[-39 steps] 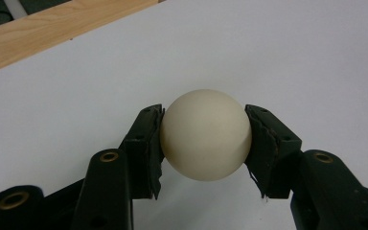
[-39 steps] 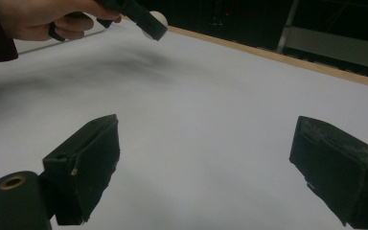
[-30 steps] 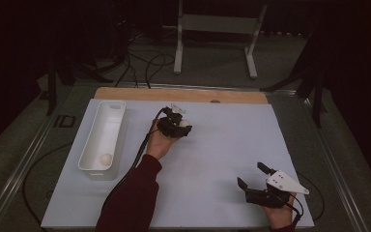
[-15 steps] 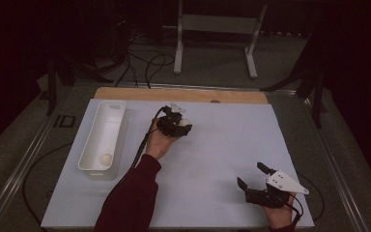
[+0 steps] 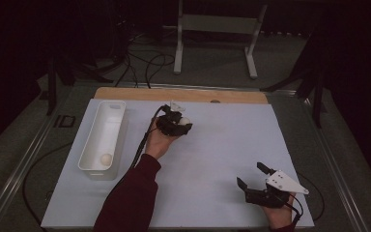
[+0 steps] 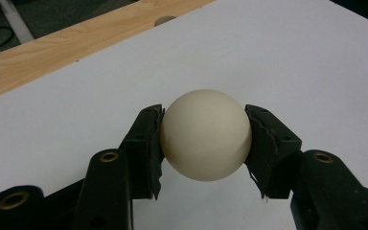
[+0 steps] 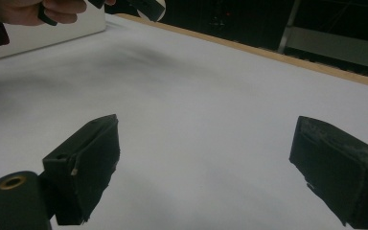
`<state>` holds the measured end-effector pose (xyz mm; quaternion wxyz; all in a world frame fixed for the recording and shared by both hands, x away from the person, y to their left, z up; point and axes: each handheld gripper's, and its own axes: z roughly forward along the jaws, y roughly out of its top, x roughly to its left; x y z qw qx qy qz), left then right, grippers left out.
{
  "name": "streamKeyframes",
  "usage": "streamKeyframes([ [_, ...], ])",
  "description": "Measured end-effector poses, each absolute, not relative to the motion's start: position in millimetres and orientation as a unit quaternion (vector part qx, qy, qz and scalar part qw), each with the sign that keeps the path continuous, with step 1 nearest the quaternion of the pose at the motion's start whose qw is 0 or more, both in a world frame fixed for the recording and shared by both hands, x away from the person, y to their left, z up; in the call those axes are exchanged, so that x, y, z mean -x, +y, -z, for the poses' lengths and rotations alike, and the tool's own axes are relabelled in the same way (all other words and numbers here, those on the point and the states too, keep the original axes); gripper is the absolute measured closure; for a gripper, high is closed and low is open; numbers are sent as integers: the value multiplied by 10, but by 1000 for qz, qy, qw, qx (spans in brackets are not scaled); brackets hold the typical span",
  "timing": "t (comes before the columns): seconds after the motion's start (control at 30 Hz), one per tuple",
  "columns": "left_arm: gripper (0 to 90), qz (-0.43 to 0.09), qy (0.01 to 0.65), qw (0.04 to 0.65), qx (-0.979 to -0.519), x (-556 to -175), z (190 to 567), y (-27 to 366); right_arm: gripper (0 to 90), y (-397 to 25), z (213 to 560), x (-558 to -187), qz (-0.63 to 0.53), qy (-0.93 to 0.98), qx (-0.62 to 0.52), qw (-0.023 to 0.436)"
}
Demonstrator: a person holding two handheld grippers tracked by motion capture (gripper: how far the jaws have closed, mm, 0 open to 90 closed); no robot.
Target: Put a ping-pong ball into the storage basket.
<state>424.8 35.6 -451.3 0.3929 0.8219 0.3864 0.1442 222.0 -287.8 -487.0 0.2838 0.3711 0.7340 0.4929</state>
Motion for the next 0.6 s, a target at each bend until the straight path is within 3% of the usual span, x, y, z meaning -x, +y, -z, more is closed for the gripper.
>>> streamKeyframes([
  [0.6,513,-151,380,401,-820,-4216,4429,356,96,-2876,4872,-2221,-492,735,-371,284],
])
